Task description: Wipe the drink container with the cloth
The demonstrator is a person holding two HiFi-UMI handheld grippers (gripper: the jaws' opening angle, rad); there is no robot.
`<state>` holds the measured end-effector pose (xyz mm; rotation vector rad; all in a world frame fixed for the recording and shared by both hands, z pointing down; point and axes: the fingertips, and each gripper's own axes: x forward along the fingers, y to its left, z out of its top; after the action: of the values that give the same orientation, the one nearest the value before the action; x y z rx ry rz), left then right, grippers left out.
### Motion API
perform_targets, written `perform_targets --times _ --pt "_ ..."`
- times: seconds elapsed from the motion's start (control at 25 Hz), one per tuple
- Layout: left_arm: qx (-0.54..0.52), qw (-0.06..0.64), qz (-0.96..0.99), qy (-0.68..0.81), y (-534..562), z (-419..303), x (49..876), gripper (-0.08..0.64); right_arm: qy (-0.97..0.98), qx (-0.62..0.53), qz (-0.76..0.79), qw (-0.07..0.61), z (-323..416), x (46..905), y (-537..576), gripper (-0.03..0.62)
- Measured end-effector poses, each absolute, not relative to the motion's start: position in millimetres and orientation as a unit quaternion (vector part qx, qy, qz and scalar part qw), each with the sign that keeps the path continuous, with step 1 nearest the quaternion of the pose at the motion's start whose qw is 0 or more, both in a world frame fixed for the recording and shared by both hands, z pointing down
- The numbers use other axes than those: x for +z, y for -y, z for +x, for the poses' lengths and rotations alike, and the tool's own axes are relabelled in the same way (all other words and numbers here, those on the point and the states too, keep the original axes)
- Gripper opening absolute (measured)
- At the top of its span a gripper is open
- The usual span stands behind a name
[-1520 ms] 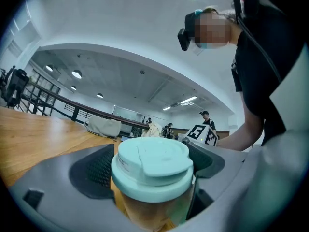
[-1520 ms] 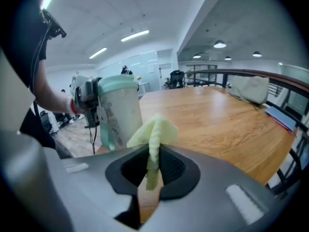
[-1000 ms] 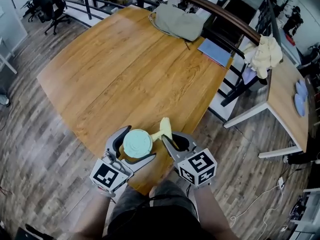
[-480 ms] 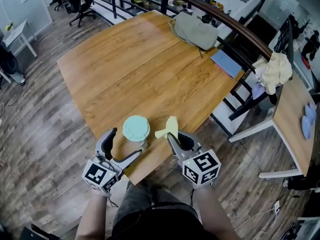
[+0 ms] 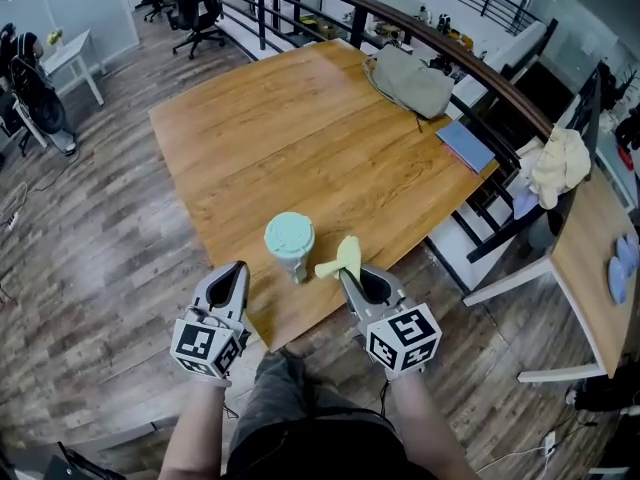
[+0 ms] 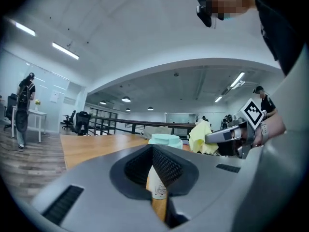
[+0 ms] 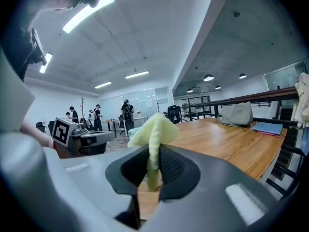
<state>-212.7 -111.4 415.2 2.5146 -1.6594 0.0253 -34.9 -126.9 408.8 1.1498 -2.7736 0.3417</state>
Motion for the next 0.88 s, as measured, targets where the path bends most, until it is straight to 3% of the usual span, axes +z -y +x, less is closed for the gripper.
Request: perform_targets --times 0.88 --pt "-0.052 0.072 0.787 0.611 45.5 -204.7 374.1 -0.003 0.944 0.045 0.326 0.013 -38.8 365.6 48.2 0.044"
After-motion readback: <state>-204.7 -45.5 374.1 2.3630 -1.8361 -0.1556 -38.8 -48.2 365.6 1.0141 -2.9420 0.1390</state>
